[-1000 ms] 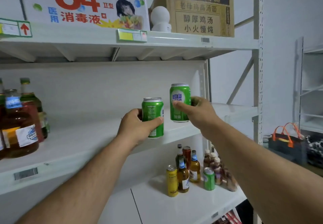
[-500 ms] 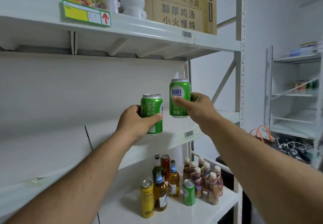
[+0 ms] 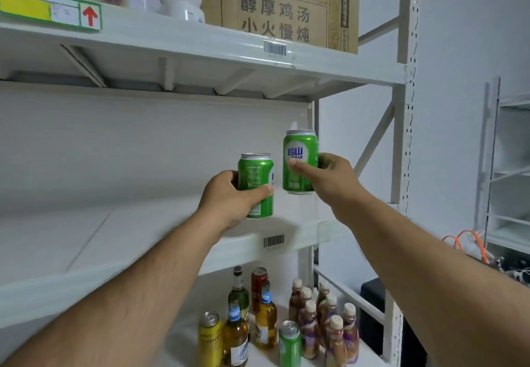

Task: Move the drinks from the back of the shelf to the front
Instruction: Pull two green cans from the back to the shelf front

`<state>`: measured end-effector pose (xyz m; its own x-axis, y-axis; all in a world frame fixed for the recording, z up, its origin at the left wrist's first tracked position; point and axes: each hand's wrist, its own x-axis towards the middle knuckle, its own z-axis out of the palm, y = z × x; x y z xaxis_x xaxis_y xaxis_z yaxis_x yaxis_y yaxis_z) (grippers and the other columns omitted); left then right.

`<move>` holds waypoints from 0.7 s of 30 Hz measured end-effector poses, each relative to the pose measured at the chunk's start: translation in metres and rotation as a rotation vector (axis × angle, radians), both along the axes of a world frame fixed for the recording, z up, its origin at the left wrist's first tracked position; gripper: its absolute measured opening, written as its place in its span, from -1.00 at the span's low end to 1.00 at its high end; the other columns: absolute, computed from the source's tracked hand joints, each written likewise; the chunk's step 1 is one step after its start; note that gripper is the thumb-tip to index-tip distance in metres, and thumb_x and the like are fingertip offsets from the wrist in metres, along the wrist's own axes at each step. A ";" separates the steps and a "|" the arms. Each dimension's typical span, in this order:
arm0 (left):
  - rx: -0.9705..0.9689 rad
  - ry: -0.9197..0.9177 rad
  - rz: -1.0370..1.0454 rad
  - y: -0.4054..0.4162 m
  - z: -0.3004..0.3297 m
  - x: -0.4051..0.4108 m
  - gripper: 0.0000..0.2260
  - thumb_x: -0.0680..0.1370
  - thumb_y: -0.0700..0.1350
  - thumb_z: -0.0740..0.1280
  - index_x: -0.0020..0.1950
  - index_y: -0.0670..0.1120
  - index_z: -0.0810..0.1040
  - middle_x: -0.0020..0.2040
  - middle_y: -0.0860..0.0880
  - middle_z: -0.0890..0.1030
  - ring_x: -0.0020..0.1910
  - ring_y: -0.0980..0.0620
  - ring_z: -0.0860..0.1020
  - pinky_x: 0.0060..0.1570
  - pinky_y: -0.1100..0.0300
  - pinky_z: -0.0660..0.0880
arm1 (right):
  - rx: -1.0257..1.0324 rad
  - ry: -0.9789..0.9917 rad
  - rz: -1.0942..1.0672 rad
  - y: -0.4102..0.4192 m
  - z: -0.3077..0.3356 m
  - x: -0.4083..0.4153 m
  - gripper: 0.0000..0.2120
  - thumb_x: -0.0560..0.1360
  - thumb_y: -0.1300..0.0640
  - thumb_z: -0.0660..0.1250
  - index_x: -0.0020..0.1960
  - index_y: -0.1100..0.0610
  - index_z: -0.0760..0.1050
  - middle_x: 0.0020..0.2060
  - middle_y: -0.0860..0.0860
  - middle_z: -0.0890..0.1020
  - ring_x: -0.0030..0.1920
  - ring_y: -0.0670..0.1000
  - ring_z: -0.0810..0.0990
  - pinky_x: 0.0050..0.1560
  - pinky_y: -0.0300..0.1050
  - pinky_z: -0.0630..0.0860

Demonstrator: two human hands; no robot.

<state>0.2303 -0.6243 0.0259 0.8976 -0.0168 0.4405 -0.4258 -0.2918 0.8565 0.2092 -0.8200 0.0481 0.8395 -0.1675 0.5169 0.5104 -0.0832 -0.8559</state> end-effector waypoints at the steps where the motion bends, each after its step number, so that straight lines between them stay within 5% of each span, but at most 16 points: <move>1: -0.001 0.001 0.009 -0.011 0.000 0.001 -0.69 0.44 0.03 0.62 0.10 -0.03 0.66 0.00 0.01 0.73 -0.02 0.01 0.72 0.07 0.03 0.66 | 0.000 0.000 0.008 -0.012 0.000 0.005 -0.70 0.44 0.04 0.55 0.09 0.18 0.64 -0.10 0.07 0.74 -0.09 0.02 0.74 -0.10 -0.15 0.65; 21: -0.069 0.055 0.040 -0.114 0.008 0.105 -0.70 0.41 0.00 0.63 0.07 -0.05 0.68 -0.03 -0.01 0.76 -0.05 0.00 0.74 0.09 0.02 0.66 | 0.035 0.007 0.043 -0.108 0.001 0.120 -0.71 0.44 0.07 0.55 0.09 0.18 0.64 -0.09 0.07 0.74 -0.14 -0.01 0.74 -0.25 -0.26 0.60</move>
<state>0.3357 -0.7379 0.0339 0.9200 0.0484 0.3890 -0.3663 -0.2473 0.8971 0.3291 -0.9277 0.0495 0.8499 -0.1489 0.5055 0.5069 -0.0314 -0.8614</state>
